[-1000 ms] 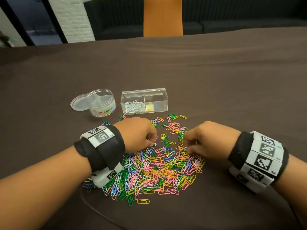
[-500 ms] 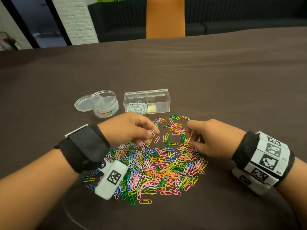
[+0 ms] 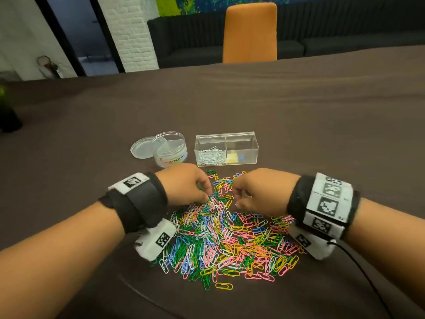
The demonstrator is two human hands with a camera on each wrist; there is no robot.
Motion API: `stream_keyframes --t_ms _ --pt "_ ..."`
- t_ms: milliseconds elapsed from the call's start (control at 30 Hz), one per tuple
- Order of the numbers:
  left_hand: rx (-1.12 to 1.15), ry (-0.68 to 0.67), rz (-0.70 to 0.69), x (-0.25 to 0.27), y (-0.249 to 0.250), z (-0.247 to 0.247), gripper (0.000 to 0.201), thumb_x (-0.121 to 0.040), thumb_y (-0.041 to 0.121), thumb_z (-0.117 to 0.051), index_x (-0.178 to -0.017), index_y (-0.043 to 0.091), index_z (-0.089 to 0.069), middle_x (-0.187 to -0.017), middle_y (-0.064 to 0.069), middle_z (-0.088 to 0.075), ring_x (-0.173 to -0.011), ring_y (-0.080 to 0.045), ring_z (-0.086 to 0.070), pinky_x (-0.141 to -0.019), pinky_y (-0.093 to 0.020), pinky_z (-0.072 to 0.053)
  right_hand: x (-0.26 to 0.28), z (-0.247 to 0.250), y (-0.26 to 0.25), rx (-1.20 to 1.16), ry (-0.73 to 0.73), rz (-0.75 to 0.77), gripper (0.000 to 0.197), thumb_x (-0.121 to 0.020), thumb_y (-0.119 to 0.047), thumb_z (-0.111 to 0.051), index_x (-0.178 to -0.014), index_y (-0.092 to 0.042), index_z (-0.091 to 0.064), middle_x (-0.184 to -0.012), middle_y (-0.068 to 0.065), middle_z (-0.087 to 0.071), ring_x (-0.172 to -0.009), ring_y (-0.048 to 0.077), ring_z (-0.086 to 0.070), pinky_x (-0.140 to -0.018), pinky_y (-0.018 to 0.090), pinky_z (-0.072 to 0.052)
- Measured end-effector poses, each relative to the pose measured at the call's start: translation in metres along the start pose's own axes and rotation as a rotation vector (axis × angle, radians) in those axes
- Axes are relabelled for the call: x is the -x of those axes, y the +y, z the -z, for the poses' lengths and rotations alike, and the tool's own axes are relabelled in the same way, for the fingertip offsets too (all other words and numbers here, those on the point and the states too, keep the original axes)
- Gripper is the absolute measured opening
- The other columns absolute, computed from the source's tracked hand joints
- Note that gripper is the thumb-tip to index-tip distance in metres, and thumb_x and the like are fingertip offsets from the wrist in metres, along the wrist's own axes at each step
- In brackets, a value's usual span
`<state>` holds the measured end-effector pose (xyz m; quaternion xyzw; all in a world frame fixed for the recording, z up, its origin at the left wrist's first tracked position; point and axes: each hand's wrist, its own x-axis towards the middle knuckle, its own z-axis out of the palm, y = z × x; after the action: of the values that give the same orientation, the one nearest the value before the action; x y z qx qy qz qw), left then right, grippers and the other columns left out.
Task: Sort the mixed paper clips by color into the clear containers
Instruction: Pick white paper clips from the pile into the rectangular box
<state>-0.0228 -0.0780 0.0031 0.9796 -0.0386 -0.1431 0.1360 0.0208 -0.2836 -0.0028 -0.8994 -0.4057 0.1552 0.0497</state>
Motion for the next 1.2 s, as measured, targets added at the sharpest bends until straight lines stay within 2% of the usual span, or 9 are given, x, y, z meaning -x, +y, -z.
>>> stream_keyframes --t_ms 133,233,400,567,700,833,967,1100,1200 --pt "-0.093 -0.036 -0.062 -0.01 0.01 -0.011 0.017 -0.082 0.043 -0.074 -0.093 0.03 -0.074 -0.068 0.016 -0.057 -0.064 0.001 -0.052 -0.06 -0.022 -0.038 -0.021 -0.004 -0.014 0.089 -0.041 -0.041 0.028 -0.088 -0.048 -0.064 -0.094 -0.02 -0.067 -0.091 0.0 -0.067 -0.083 0.021 -0.06 -0.067 0.028 -0.045" --pt "-0.233 0.03 -0.026 -0.014 0.008 -0.013 0.02 -0.084 0.039 -0.068 -0.079 0.02 -0.066 -0.072 0.006 -0.063 -0.072 -0.015 -0.06 -0.067 -0.027 -0.049 -0.025 -0.005 -0.018 0.106 -0.071 -0.054 0.034 -0.085 -0.05 -0.067 -0.092 -0.017 -0.069 -0.088 0.002 -0.069 -0.084 0.023 -0.064 -0.073 0.032 -0.053" --pt "-0.399 -0.017 0.025 -0.009 0.002 -0.003 0.02 -0.087 0.026 -0.058 -0.072 0.015 -0.063 -0.073 -0.002 -0.064 -0.075 -0.026 -0.061 -0.063 -0.029 -0.047 -0.024 -0.006 -0.014 0.078 -0.059 -0.032 0.014 -0.088 -0.028 -0.062 -0.089 -0.017 -0.07 -0.087 0.002 -0.069 -0.085 0.025 -0.064 -0.078 0.037 -0.057" --pt "-0.287 0.043 -0.035 -0.005 -0.001 -0.001 0.018 -0.091 0.027 -0.057 -0.091 0.018 -0.072 -0.091 0.002 -0.07 -0.082 -0.019 -0.063 -0.07 -0.024 -0.046 -0.022 -0.009 -0.014 0.114 -0.029 -0.006 0.014 -0.089 -0.029 -0.056 -0.088 -0.019 -0.066 -0.09 0.003 -0.067 -0.086 0.026 -0.063 -0.072 0.033 -0.053" --pt "-0.254 0.051 -0.077 -0.007 0.004 -0.005 0.012 -0.086 0.036 -0.068 -0.094 0.028 -0.073 -0.083 0.012 -0.064 -0.076 -0.009 -0.056 -0.065 -0.022 -0.037 -0.016 -0.01 -0.012 0.053 -0.053 0.046 0.013 -0.086 -0.03 -0.061 -0.098 -0.031 -0.065 -0.092 -0.01 -0.064 -0.085 0.017 -0.058 -0.073 0.027 -0.049" --pt "-0.292 0.04 -0.118 -0.008 0.006 -0.011 0.01 -0.088 0.036 -0.067 -0.091 0.027 -0.072 -0.067 0.017 -0.052 -0.074 -0.009 -0.054 -0.065 -0.023 -0.038 -0.016 -0.01 -0.008 0.067 -0.075 0.05 0.006 -0.089 -0.031 -0.064 -0.093 -0.027 -0.065 -0.082 -0.011 -0.059 -0.076 0.013 -0.053 -0.057 0.022 -0.037" --pt "-0.301 -0.018 -0.148 -0.007 0.004 -0.014 0.01 -0.09 0.03 -0.059 -0.09 0.024 -0.066 -0.076 0.011 -0.06 -0.077 -0.014 -0.058 -0.065 -0.025 -0.041 -0.017 -0.013 -0.003 0.066 -0.125 0.012 0.013 -0.092 -0.036 -0.063 -0.091 -0.023 -0.063 -0.082 -0.006 -0.061 -0.071 0.012 -0.052 -0.056 0.023 -0.037" --pt "-0.125 -0.093 -0.12 -0.007 -0.006 -0.008 0.009 -0.087 0.026 -0.059 -0.085 0.019 -0.064 -0.072 0.008 -0.061 -0.066 -0.009 -0.054 -0.059 -0.022 -0.04 -0.016 -0.011 -0.001 0.034 -0.133 0.019 0.02 -0.095 -0.039 -0.057 -0.086 -0.021 -0.056 -0.078 -0.005 -0.057 -0.075 0.017 -0.052 -0.057 0.026 -0.036" --pt "0.295 -0.027 -0.023 -0.008 -0.019 0.0 0.011 -0.074 0.029 -0.06 -0.072 0.019 -0.058 -0.062 0.009 -0.053 -0.055 -0.009 -0.044 -0.053 -0.022 -0.036 -0.013 -0.002 0.011 -0.165 -0.04 0.001 0.021 -0.097 -0.039 -0.056 -0.089 -0.019 -0.058 -0.073 -0.009 -0.058 -0.069 0.015 -0.054 -0.062 0.027 -0.043"
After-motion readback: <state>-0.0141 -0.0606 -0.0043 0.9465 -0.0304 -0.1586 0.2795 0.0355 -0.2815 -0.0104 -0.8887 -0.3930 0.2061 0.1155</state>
